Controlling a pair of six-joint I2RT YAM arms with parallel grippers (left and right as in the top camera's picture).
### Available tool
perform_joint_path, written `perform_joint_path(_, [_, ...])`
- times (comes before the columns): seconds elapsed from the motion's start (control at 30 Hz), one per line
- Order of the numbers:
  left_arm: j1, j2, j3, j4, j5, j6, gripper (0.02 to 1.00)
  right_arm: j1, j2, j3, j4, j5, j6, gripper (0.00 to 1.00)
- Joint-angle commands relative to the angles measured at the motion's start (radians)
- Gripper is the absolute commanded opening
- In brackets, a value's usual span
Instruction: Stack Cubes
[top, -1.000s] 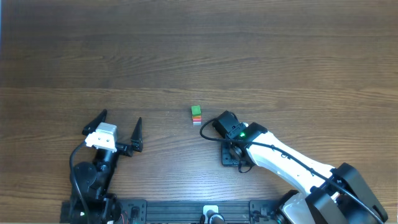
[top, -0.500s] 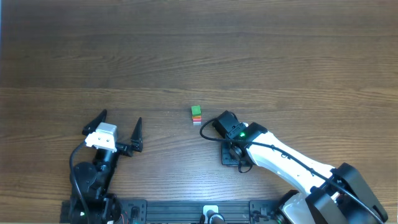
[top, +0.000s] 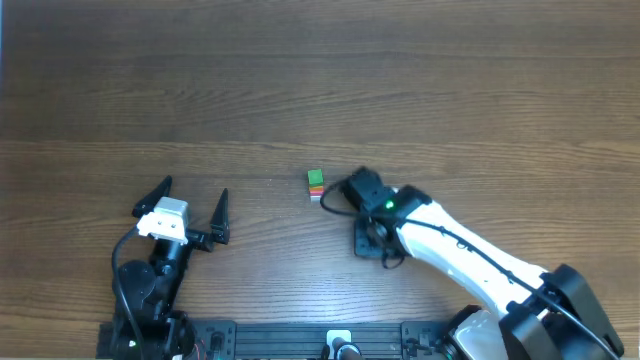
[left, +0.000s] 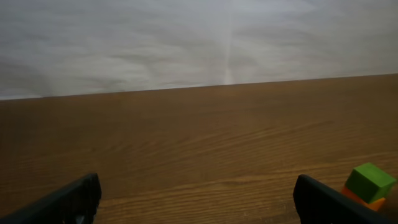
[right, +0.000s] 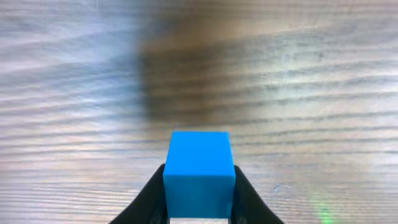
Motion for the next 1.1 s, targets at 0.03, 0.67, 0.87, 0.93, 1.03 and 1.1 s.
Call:
perform_joint_path(0.03, [-0.005,-0.005,-0.005,-0.001,-0.005,0.018,1.0,-0.033,-0.014,0.182,-0.077,0.017,-0.03,0.134])
perform_joint_path(0.67, [-0.005,-0.005,-0.005,-0.001,-0.005,0.018,1.0,-0.029,0.326,1.002,-0.502,0.02,-0.09,0.091])
perform_joint_path(0.87, [-0.005,-0.005,-0.005,-0.001,-0.005,0.018,1.0,0.016,0.435,1.057,-0.539,0.014,-0.089,0.088])
perform_joint_path(0.93, [-0.005,-0.005,-0.005,-0.001,-0.005,0.018,1.0,0.027,0.455,1.058,-0.539,0.004,-0.089,0.086])
perform_joint_path(1.03, [-0.005,-0.005,-0.005,-0.001,-0.005,0.018,1.0,0.046,0.472,1.058,-0.539,-0.003,-0.086,0.088])
perform_joint_path(1.1, [-0.005,-0.005,-0.005,-0.001,-0.005,0.018,0.996,0.054,0.483,1.058,-0.538,-0.016,-0.085,0.086])
